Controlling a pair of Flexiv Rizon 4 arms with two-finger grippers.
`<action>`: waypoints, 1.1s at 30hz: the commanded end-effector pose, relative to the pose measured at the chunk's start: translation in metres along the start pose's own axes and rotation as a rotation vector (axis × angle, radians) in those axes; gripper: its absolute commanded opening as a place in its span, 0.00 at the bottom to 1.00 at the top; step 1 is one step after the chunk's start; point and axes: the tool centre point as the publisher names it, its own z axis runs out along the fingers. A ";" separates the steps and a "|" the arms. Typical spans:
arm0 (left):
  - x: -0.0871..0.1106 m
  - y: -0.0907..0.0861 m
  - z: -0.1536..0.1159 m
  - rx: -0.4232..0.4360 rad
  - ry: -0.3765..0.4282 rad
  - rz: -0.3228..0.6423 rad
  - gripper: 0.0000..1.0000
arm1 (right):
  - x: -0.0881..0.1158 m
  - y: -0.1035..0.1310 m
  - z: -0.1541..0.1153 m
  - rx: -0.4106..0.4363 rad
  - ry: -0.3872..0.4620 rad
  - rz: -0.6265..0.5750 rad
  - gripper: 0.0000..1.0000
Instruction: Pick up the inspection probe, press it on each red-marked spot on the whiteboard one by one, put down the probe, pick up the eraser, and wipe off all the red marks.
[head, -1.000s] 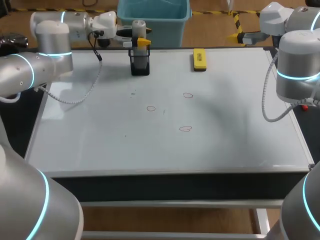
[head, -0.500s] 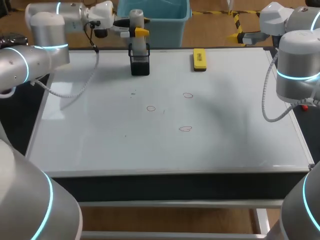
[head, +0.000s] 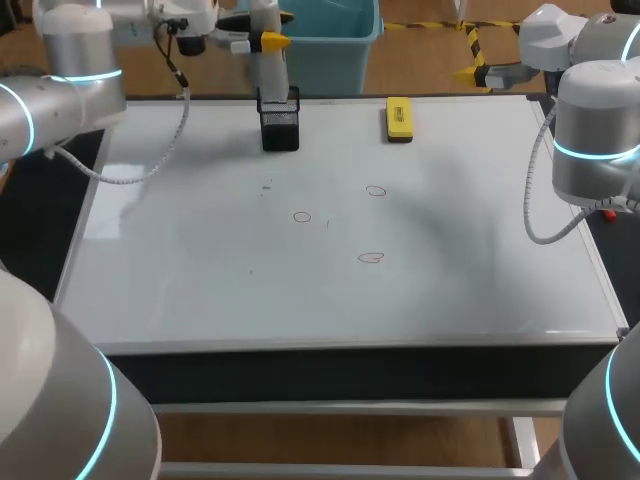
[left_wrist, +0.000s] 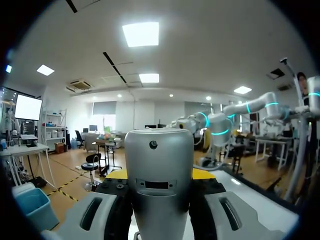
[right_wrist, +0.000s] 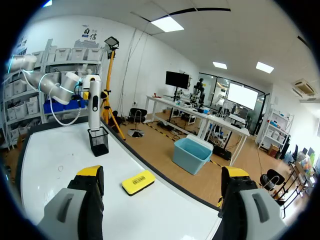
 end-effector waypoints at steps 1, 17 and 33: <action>0.019 -0.016 -0.011 -0.042 -0.116 0.002 0.00 | 0.000 0.000 0.000 0.000 0.000 0.000 1.00; 0.058 -0.014 -0.074 -0.064 -0.272 0.049 0.00 | 0.000 0.000 0.000 0.000 0.000 0.000 1.00; 0.077 0.008 -0.125 -0.072 -0.389 0.056 0.00 | 0.000 0.000 0.000 0.000 0.000 0.000 1.00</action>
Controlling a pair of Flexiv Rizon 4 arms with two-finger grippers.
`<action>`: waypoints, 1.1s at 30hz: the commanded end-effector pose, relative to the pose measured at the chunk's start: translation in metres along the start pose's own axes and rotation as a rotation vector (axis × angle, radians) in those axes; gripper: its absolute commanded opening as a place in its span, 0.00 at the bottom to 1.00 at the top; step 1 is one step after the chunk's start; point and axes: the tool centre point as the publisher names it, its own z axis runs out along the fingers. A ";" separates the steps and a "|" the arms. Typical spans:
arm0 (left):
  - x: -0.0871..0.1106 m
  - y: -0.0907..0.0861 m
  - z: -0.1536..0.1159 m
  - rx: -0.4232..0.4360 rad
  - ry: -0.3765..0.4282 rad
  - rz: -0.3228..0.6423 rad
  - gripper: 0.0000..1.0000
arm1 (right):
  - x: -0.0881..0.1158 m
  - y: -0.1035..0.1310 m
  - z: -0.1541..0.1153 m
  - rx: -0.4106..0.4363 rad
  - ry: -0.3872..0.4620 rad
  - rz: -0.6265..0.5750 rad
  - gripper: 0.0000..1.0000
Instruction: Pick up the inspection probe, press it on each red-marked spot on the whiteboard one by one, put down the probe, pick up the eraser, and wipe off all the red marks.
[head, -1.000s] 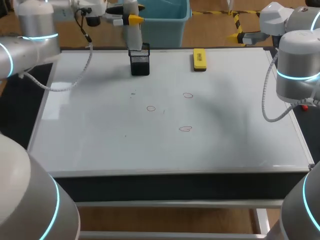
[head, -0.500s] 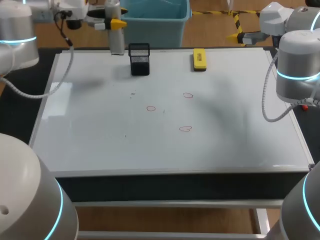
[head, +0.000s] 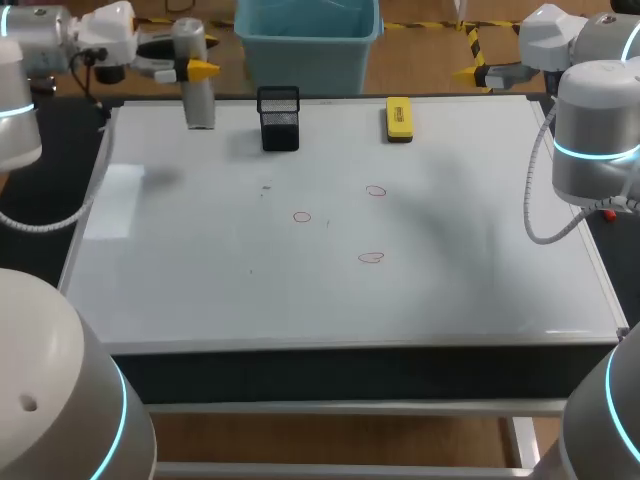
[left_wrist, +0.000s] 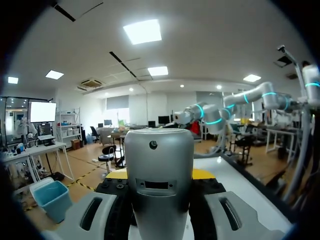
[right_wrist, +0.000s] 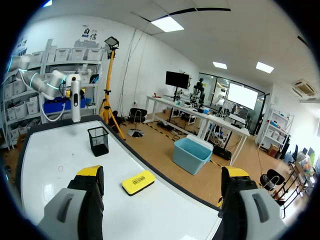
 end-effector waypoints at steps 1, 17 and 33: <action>0.007 0.005 -0.009 0.009 -0.235 0.006 0.00 | 0.000 0.000 0.000 0.000 0.000 0.000 1.00; 0.000 0.031 -0.032 -0.005 -0.279 0.009 0.00 | 0.000 0.000 0.000 0.000 0.000 0.000 1.00; -0.005 0.035 -0.036 -0.025 -0.303 -0.012 0.00 | 0.000 0.000 0.000 0.000 0.000 0.000 1.00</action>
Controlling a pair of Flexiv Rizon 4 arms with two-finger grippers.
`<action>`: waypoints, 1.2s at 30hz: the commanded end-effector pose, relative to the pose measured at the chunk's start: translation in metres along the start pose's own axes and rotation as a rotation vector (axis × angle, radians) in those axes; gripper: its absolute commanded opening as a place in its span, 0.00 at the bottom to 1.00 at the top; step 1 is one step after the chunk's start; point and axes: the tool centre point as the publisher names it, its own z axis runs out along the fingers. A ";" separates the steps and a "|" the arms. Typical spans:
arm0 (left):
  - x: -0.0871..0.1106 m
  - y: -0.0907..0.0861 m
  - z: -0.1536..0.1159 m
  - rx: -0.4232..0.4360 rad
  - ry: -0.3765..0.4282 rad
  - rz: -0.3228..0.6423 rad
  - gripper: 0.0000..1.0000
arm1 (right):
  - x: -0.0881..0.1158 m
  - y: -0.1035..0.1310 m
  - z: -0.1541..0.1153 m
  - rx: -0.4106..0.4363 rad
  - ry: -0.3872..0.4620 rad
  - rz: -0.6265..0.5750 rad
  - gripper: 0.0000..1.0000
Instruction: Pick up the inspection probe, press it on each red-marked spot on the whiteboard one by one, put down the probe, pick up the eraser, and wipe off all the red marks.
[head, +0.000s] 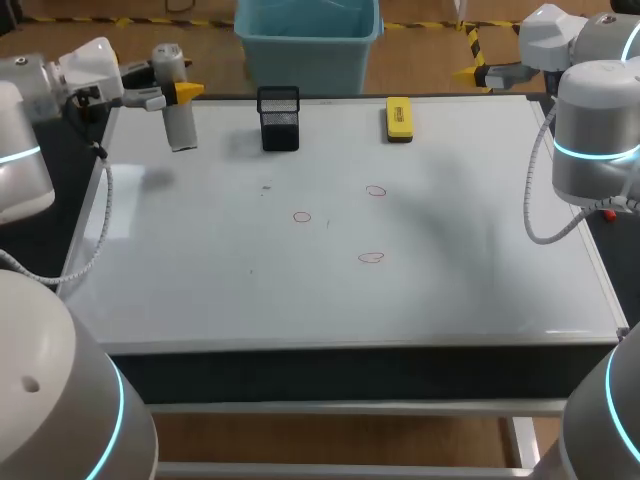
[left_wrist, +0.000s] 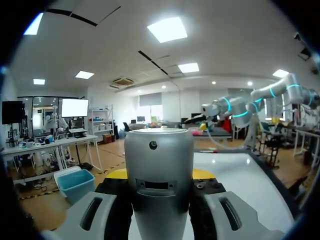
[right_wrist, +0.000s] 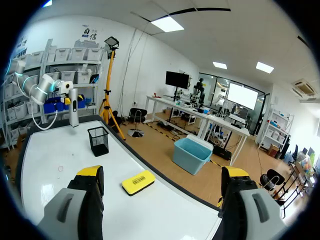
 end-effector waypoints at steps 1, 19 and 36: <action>0.001 -0.001 0.000 0.001 -0.005 0.001 0.00 | 0.000 0.000 0.000 0.000 0.000 0.000 1.00; 0.001 -0.001 0.000 0.001 -0.005 0.001 0.00 | -0.012 -0.024 0.057 0.365 0.524 -0.439 1.00; 0.001 -0.001 0.000 0.001 -0.005 0.001 0.00 | 0.026 -0.059 0.098 0.589 0.867 -1.017 1.00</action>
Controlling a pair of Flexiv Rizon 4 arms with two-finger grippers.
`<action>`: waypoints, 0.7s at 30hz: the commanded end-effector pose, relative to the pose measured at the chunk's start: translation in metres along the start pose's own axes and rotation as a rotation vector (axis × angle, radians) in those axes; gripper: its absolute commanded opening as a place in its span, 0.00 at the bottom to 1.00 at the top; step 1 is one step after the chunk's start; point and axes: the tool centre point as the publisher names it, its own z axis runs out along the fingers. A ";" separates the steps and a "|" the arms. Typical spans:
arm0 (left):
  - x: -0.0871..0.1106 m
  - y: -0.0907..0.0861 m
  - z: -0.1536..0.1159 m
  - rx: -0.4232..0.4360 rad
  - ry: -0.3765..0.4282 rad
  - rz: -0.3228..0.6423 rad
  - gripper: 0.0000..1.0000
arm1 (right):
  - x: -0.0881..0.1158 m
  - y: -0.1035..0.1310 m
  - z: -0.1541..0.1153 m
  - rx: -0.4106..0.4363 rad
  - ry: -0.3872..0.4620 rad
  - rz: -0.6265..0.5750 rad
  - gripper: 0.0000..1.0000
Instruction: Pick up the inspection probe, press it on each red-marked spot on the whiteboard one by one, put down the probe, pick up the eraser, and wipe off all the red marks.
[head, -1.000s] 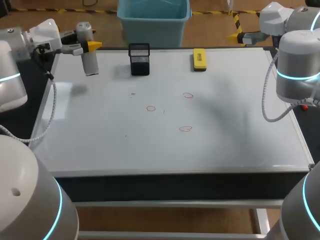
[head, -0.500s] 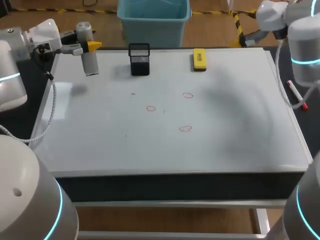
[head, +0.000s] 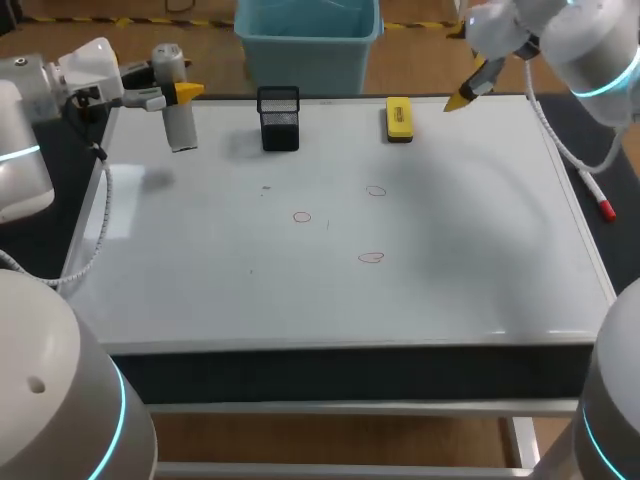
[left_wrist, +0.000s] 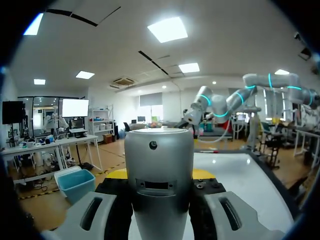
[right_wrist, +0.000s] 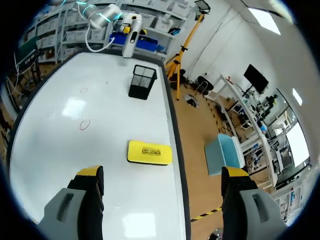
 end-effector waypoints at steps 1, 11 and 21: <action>0.000 0.000 0.000 0.001 -0.001 0.001 0.00 | 0.001 0.001 0.012 0.256 0.383 -0.413 1.00; 0.000 0.000 0.000 0.001 -0.001 0.001 0.00 | 0.011 -0.011 0.026 0.518 0.423 -0.679 1.00; 0.000 0.000 0.000 0.001 -0.001 0.001 0.00 | 0.011 -0.011 0.026 0.518 0.423 -0.679 1.00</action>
